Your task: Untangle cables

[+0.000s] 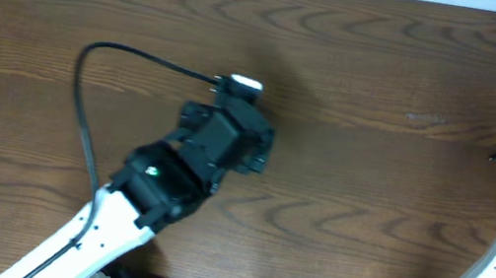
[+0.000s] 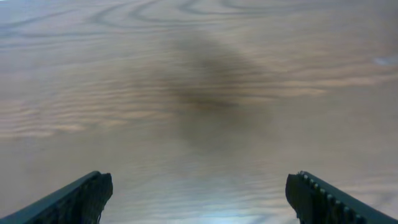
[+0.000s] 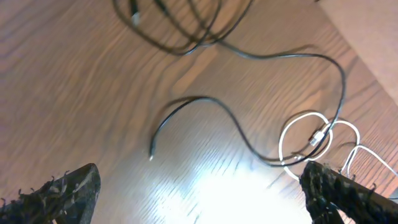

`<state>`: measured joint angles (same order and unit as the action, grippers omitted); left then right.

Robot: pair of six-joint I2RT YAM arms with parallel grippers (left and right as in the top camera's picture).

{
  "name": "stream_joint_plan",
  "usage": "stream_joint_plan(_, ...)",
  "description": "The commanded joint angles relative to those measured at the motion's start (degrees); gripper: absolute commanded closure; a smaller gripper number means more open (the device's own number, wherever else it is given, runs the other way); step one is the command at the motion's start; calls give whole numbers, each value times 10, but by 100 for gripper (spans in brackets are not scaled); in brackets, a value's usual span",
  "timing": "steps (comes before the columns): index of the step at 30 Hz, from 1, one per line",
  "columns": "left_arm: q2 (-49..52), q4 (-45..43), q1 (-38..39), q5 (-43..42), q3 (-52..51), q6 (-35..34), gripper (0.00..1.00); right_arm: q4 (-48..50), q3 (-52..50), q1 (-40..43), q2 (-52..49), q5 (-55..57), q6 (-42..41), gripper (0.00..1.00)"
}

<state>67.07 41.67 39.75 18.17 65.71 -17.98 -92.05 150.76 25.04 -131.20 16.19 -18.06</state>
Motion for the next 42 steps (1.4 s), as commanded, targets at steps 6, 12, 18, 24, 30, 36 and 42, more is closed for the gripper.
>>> stream_joint_plan(6,-76,34,-78,10,11,41,6,1,9,-119,39,38,-12,1)
stream_joint_plan(12,-113,67,-115,10,11,42,6,-10,9,-183,42,49,-7,1)
stream_joint_plan(18,-135,107,-133,10,11,42,6,-37,9,-234,43,49,-8,1)
stream_joint_plan(24,-155,145,-133,10,11,39,6,-42,9,-273,43,19,-7,1)
stream_joint_plan(30,-184,152,-133,10,11,40,6,-30,9,-314,44,-54,36,1)
stream_joint_plan(36,-209,143,-133,10,11,40,6,-9,9,-357,53,-67,92,1)
stream_joint_plan(42,-210,142,-133,10,11,40,6,24,9,-370,77,-82,87,1)
